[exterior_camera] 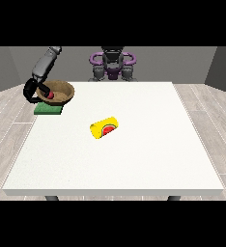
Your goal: Pick the cup and pour the ball into the bowl, then pick the bowl and place it on the pad
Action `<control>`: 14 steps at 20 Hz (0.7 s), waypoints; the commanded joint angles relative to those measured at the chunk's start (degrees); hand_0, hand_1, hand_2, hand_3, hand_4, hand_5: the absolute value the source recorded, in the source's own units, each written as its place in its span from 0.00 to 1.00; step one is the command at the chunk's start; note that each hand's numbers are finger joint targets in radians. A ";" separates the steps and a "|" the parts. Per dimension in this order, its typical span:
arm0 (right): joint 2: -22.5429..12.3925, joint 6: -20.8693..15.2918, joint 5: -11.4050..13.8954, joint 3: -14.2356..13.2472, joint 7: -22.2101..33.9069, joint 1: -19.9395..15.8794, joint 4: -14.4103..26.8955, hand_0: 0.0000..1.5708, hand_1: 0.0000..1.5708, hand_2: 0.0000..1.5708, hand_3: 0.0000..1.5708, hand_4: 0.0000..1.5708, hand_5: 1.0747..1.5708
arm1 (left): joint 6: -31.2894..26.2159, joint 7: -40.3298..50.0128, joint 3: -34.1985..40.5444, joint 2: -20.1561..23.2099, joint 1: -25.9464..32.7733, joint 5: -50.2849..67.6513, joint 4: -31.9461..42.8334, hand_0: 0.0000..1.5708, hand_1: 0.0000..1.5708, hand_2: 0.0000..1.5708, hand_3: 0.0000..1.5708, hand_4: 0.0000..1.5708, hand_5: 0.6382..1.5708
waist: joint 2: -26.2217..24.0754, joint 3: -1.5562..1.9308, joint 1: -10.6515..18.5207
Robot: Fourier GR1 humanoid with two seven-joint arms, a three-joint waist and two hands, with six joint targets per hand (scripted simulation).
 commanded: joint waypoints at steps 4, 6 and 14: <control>-5.37 1.84 0.76 -2.19 -5.43 -1.48 6.15 1.00 1.00 1.00 0.37 0.83 0.96 | 0.15 3.89 -0.08 1.85 -1.91 2.00 -4.06 0.00 0.00 0.00 0.00 0.08 0.96 | 2.90 0.00 1.44; -7.29 3.57 -0.02 -3.95 -9.36 -1.56 9.19 1.00 1.00 1.00 0.30 0.81 0.96 | -0.41 4.01 0.76 3.03 -2.45 3.30 -7.06 0.00 0.00 0.00 0.00 0.03 0.96 | 6.43 0.05 2.77; -10.27 7.22 -0.48 -4.74 -8.40 -1.86 12.86 1.00 1.00 1.00 0.45 0.80 0.98 | -0.33 6.53 0.54 1.18 1.27 5.15 -8.93 0.00 0.00 0.00 0.00 0.00 0.96 | 1.25 -0.05 3.42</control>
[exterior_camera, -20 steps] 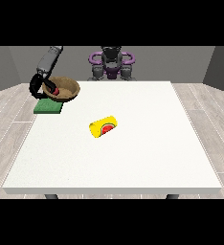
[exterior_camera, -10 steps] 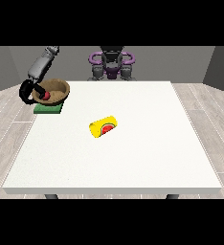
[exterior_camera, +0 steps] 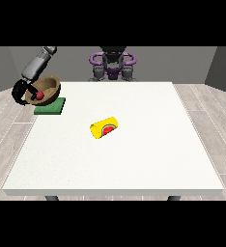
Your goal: Pick the cup and pour the ball into the bowl, then pick the bowl and place it on the pad
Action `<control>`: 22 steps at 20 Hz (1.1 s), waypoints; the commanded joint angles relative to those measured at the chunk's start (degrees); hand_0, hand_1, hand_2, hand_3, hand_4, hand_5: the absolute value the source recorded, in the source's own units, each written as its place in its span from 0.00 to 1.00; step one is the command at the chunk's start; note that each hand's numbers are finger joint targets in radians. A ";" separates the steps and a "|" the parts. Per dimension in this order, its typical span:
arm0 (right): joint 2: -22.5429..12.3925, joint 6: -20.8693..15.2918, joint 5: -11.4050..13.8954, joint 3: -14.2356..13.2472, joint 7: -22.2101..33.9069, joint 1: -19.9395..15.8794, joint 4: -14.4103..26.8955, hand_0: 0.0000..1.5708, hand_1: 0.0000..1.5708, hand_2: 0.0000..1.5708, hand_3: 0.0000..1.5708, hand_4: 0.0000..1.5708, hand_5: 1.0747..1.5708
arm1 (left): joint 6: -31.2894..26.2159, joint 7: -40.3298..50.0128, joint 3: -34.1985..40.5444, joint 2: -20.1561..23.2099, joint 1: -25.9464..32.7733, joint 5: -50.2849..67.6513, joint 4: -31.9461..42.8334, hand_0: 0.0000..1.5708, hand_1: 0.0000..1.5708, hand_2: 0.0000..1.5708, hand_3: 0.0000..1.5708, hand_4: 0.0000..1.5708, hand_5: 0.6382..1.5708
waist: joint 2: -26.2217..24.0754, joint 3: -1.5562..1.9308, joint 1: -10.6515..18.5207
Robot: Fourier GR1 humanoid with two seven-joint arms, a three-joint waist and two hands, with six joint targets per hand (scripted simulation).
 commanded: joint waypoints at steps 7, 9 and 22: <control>2.05 0.59 2.22 3.79 6.48 -2.21 -2.17 1.00 1.00 1.00 0.84 0.79 1.00 | -0.49 -0.80 -1.38 -0.23 1.56 -1.44 5.31 0.00 0.00 0.00 0.00 0.00 0.96 | -5.69 -0.09 -1.12; 0.17 0.63 2.56 3.20 5.62 -3.53 -0.61 1.00 1.00 1.00 0.74 0.76 1.00 | -0.16 -1.88 -1.36 -0.92 1.31 -0.97 2.57 0.00 0.00 0.00 0.00 0.00 0.96 | -2.57 -0.05 0.86; -1.85 -4.10 -2.70 -4.53 4.70 0.44 7.11 0.67 0.67 0.69 0.65 0.00 0.95 | -0.79 0.66 1.01 1.01 3.55 2.49 -0.49 0.00 0.00 0.00 0.00 0.00 0.94 | -2.27 0.00 0.16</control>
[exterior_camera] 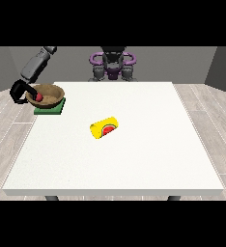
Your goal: Pick the cup and pour the ball into the bowl, then pick the bowl and place it on the pad
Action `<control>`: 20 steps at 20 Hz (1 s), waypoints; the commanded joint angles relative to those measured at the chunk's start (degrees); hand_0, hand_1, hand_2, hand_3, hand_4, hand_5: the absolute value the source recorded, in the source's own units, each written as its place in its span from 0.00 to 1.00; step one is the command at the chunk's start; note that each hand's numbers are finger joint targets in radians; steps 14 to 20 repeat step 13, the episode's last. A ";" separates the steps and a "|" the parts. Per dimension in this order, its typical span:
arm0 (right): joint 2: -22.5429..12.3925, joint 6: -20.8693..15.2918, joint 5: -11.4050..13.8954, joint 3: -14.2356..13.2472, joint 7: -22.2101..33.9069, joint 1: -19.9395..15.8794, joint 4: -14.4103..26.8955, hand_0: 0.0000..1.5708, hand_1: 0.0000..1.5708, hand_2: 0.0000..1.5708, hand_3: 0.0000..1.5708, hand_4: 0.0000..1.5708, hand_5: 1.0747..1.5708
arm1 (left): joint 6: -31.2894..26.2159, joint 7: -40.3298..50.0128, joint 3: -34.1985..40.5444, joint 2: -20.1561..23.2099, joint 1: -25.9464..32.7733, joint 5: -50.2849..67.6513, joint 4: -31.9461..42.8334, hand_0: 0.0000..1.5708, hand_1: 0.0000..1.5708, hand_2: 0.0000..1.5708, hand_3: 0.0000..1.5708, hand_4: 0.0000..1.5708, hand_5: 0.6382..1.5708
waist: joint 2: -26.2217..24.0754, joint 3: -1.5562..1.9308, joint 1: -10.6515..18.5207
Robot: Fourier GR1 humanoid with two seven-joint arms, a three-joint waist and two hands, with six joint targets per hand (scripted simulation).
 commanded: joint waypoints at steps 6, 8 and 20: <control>-4.15 0.42 -1.80 -2.81 -0.44 -1.52 2.80 0.44 0.44 0.36 0.61 0.00 0.92 | 0.20 0.97 1.96 1.28 1.02 2.78 -2.89 0.00 0.00 0.00 0.00 0.00 0.94 | 3.01 0.02 0.59; -5.53 0.76 -2.40 -3.47 0.35 -3.33 2.79 0.30 0.30 0.35 0.44 0.00 0.88 | 0.52 2.36 1.71 1.66 0.67 3.32 -3.91 0.00 0.00 0.00 0.00 0.00 0.94 | 2.65 0.03 0.47; -9.80 6.09 -2.82 -2.51 7.97 -5.40 1.04 0.09 0.09 0.18 0.24 0.00 0.79 | 0.14 1.41 -0.37 -0.22 3.47 1.05 0.17 0.00 0.00 0.00 0.00 0.00 0.94 | -3.53 -0.10 -1.67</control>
